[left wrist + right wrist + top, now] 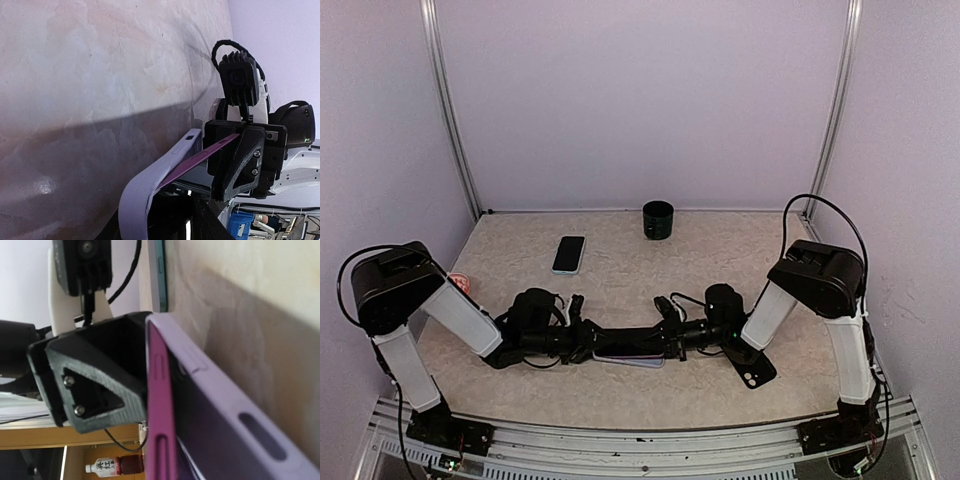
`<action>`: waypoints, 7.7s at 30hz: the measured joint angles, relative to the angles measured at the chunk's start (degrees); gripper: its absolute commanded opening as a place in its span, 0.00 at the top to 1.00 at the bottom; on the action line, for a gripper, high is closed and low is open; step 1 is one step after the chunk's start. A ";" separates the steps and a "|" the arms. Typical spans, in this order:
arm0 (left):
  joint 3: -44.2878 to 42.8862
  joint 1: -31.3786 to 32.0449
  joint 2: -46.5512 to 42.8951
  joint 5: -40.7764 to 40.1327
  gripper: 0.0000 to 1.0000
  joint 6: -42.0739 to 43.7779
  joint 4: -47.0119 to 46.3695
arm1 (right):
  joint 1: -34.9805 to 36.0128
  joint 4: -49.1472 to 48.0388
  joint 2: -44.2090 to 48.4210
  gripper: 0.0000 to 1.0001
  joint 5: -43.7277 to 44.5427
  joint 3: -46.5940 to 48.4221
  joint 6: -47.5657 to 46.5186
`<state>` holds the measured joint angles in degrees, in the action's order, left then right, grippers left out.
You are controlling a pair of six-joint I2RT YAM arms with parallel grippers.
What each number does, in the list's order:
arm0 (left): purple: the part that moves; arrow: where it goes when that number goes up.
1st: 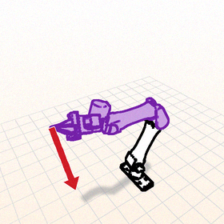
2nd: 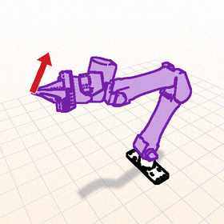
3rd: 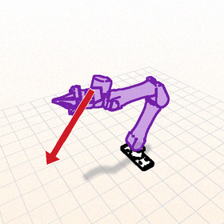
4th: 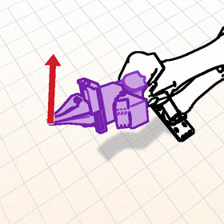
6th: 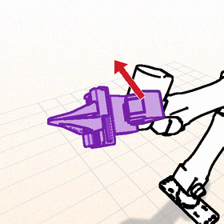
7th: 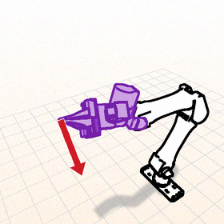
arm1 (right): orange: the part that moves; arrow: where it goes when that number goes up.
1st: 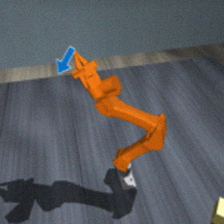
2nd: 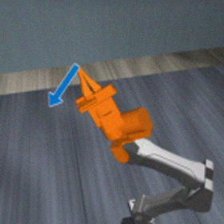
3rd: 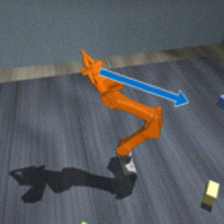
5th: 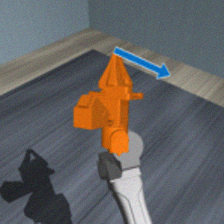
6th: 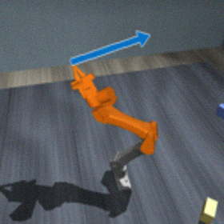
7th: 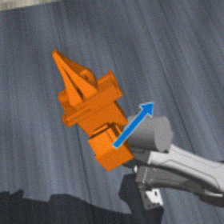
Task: Put the phone into the phone case
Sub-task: Pass from the right arm to the left, then pass from the left arm to the right, then press the phone at the top corners of the phone case, then press the bottom right corner of the phone case.
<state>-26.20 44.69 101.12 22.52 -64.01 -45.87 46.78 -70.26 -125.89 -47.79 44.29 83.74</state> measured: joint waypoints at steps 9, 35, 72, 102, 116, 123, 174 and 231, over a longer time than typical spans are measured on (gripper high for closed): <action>0.87 -0.04 -0.13 1.36 0.74 -1.86 -5.18 | -0.04 -0.57 -0.44 0.73 -0.02 0.00 0.48; 1.95 -1.38 -3.13 4.35 1.00 -3.65 -10.29 | -0.15 21.31 9.66 0.44 2.21 1.31 -10.21; 2.71 -4.17 -13.92 6.93 1.00 2.10 -6.80 | -3.85 44.57 31.78 0.35 3.34 -1.42 -26.56; -4.55 -2.64 -21.88 21.73 1.00 16.22 3.06 | -5.16 54.18 37.70 0.37 -4.94 3.34 -46.73; -8.98 1.11 -20.15 25.27 1.00 24.68 15.91 | -1.31 53.72 35.80 0.42 -13.90 6.01 -48.30; -9.64 1.53 -20.06 26.95 1.00 25.53 18.29 | 0.15 57.31 35.65 0.51 -13.66 7.13 -51.43; -11.65 1.97 -18.97 25.81 0.47 26.80 18.86 | 2.62 65.53 31.93 1.00 -11.02 9.53 -57.33; -13.22 1.38 -19.54 24.13 1.00 29.55 24.61 | 0.24 63.82 35.01 0.89 -10.93 3.50 -59.45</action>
<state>-39.42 46.06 81.58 46.65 -34.46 -21.26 47.03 -6.44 -90.87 -58.72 47.79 24.29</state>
